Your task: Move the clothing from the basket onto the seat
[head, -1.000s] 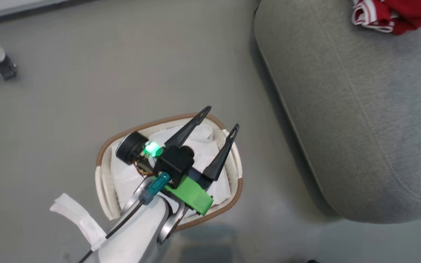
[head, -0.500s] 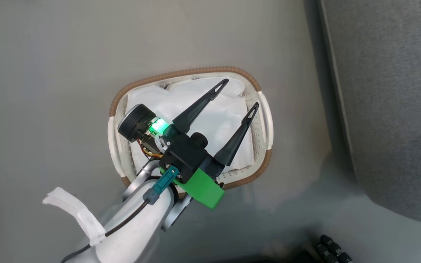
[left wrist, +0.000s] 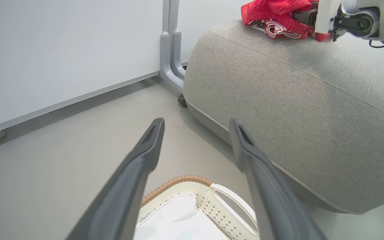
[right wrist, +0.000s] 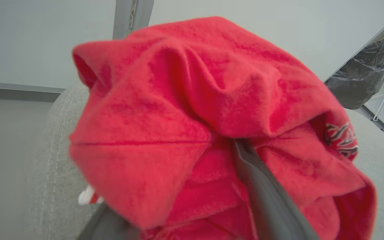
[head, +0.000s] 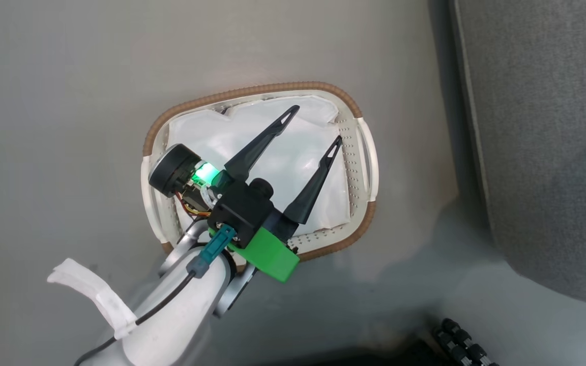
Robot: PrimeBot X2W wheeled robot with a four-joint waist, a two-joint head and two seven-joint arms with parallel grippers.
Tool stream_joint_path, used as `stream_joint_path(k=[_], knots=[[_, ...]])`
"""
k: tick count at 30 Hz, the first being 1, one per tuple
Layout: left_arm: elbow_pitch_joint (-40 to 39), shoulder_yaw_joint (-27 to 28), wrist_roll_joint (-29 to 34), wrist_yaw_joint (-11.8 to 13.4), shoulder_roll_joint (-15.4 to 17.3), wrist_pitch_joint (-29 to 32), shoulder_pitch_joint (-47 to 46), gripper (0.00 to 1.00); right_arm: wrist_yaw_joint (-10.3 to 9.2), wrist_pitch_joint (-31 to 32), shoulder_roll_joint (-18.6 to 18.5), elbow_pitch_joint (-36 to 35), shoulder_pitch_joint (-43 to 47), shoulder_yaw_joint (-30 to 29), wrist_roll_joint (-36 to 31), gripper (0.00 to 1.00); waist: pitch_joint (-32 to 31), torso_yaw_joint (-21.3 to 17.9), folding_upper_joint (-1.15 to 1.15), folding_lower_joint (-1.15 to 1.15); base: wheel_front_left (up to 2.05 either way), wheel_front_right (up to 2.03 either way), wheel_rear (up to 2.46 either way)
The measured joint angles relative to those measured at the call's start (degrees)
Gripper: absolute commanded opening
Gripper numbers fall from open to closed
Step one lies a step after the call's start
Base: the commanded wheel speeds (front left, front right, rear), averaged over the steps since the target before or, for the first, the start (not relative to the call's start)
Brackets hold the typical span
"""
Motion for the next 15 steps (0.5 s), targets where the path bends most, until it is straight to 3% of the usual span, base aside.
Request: stream_joint_path(k=[15], knots=[[4.87, 1.35, -4.11, 0.44, -0.85, -2.93, 2.42, 1.00, 0.00, -0.02, 4.99, -11.38, 13.97, 2.30, 3.05, 1.00, -7.63, -2.33, 0.00, -0.01, 0.00, 0.00, 0.00]])
